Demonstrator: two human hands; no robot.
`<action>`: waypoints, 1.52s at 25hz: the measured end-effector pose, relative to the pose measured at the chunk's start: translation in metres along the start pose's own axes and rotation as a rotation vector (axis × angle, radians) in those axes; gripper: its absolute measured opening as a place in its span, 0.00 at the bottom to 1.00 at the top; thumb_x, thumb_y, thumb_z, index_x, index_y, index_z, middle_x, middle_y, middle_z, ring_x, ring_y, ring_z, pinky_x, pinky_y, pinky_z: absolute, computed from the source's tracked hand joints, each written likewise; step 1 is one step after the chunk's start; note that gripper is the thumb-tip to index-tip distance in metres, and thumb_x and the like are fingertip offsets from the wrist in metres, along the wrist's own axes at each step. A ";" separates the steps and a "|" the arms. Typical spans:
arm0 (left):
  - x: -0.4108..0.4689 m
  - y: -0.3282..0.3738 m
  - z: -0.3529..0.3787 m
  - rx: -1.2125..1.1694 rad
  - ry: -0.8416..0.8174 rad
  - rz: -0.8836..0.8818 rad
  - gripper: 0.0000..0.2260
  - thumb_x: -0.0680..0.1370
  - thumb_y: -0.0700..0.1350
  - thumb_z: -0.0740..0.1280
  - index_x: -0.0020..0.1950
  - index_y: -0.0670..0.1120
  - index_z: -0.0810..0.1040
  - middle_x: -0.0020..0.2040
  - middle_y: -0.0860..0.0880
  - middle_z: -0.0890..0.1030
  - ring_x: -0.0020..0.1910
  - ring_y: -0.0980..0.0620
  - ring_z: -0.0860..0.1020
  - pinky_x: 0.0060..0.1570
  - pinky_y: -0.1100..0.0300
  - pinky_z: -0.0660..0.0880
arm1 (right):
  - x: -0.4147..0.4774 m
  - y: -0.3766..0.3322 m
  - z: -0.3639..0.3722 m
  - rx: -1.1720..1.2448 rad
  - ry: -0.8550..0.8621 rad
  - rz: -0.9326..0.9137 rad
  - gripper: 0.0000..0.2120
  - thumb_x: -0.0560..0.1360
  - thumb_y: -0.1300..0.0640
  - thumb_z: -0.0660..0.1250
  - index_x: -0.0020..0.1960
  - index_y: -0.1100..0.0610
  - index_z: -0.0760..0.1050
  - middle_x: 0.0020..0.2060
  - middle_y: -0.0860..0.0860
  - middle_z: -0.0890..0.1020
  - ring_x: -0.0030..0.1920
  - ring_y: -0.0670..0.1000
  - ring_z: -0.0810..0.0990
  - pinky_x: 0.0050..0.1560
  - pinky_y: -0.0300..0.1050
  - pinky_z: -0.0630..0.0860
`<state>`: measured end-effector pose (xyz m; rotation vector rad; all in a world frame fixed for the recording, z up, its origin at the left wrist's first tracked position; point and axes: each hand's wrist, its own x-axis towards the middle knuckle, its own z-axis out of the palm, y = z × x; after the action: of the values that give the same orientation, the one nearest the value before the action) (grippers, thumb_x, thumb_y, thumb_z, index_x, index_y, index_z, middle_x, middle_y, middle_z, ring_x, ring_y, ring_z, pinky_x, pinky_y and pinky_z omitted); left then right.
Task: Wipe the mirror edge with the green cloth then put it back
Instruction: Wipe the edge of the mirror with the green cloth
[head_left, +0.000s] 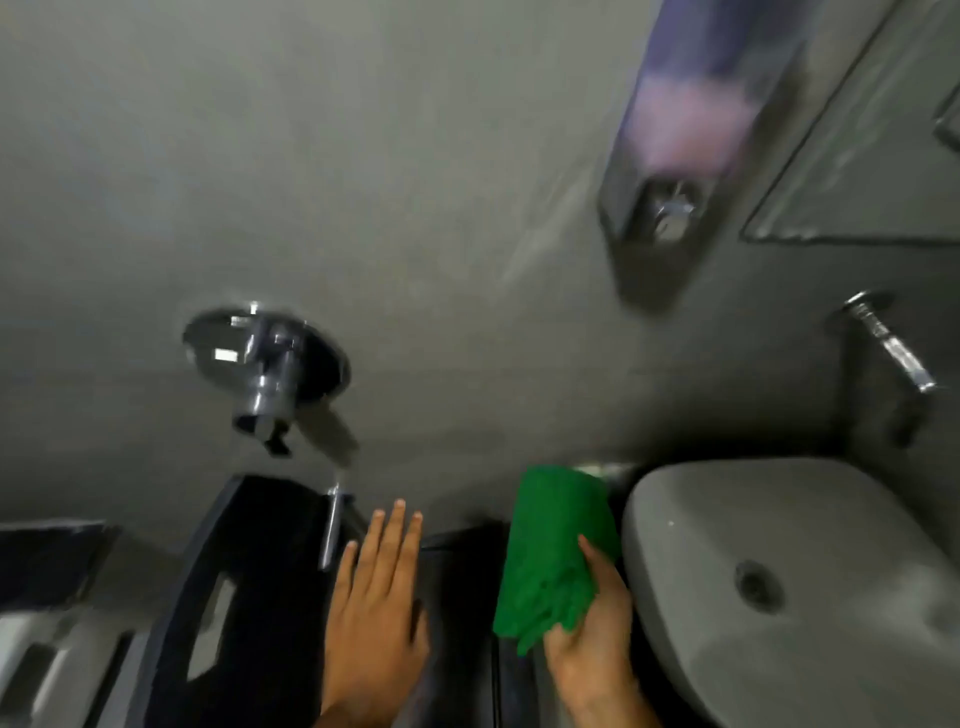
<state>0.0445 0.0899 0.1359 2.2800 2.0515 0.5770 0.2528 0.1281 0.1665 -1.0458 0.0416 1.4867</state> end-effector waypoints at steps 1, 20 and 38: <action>0.024 0.018 -0.028 -0.013 0.093 0.053 0.41 0.67 0.47 0.64 0.81 0.40 0.76 0.85 0.43 0.68 0.85 0.43 0.64 0.82 0.48 0.55 | -0.017 -0.034 0.016 0.017 -0.007 -0.095 0.11 0.72 0.57 0.69 0.49 0.57 0.88 0.38 0.54 0.91 0.35 0.52 0.90 0.35 0.43 0.87; 0.428 0.284 -0.396 0.133 0.964 0.274 0.36 0.85 0.56 0.59 0.92 0.50 0.51 0.92 0.42 0.51 0.90 0.39 0.49 0.88 0.37 0.46 | 0.087 -0.303 0.172 -1.366 0.299 -1.866 0.44 0.75 0.33 0.61 0.75 0.68 0.70 0.77 0.65 0.65 0.78 0.64 0.62 0.83 0.56 0.44; 0.446 0.280 -0.374 0.204 1.120 0.325 0.36 0.84 0.55 0.57 0.92 0.49 0.51 0.92 0.43 0.51 0.90 0.39 0.50 0.87 0.36 0.50 | -0.040 -0.444 0.342 -1.184 0.360 -2.277 0.33 0.81 0.37 0.58 0.80 0.53 0.64 0.84 0.59 0.60 0.85 0.65 0.51 0.85 0.61 0.49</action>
<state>0.2361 0.3965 0.6710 2.7453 2.0549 2.1478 0.4126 0.4041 0.6296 -1.1914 -1.3975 -0.9566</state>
